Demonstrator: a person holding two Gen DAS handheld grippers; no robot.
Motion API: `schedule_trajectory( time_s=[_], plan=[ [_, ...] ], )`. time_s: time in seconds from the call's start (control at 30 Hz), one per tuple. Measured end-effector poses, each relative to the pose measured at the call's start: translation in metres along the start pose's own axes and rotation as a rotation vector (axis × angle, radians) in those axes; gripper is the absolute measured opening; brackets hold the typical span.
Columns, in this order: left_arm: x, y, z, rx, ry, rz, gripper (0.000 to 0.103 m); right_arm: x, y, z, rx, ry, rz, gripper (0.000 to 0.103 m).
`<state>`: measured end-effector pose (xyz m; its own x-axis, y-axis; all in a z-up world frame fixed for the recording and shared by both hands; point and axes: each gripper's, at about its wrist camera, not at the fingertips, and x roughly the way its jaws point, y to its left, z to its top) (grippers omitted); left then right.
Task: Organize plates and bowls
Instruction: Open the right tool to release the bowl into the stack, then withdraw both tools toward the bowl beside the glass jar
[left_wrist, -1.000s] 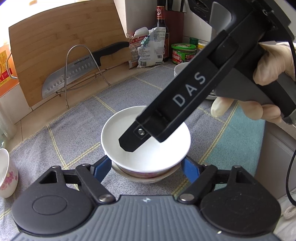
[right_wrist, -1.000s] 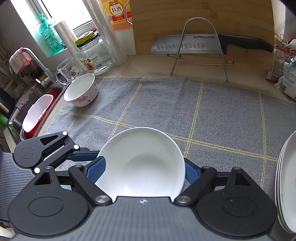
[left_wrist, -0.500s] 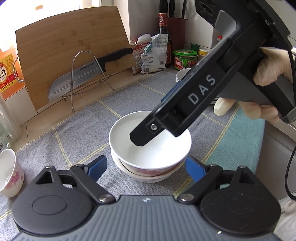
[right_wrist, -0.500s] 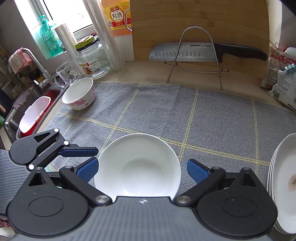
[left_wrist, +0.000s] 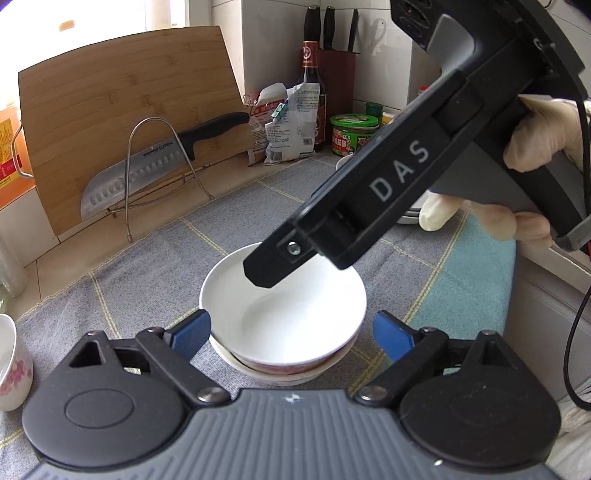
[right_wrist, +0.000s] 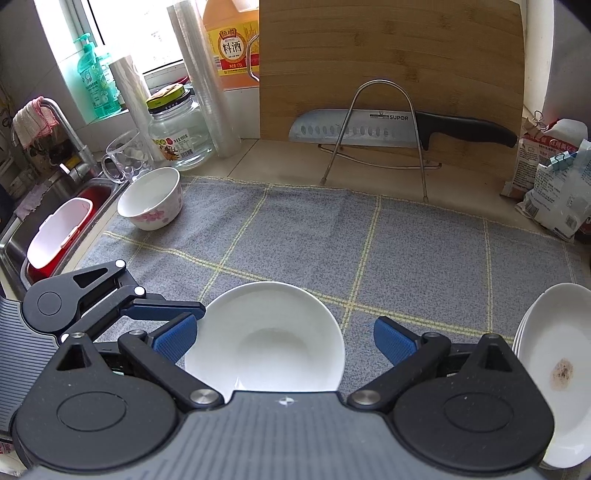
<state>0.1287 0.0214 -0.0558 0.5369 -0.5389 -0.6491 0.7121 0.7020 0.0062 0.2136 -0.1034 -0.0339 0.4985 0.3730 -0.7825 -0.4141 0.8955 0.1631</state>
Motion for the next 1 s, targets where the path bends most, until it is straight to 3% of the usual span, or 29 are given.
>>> schedule_trajectory(
  time_s=[0.2, 0.33, 0.8, 1.0],
  plan=[
    [-0.011, 0.009, -0.006, -0.021, -0.021, 0.021, 0.095, -0.002, 0.006, 0.004, -0.022, -0.011, -0.021, 0.103],
    [-0.020, 0.022, -0.014, -0.049, -0.028, 0.076, 0.095, -0.001, 0.023, 0.015, -0.090, -0.024, -0.043, 0.103],
    [-0.069, 0.115, -0.079, -0.291, 0.039, 0.411, 0.095, 0.065, 0.121, 0.068, -0.304, 0.011, 0.064, 0.103],
    [-0.075, 0.144, -0.099, -0.348, 0.069, 0.488, 0.095, 0.108, 0.151, 0.084, -0.354, 0.056, 0.095, 0.103]
  ],
)
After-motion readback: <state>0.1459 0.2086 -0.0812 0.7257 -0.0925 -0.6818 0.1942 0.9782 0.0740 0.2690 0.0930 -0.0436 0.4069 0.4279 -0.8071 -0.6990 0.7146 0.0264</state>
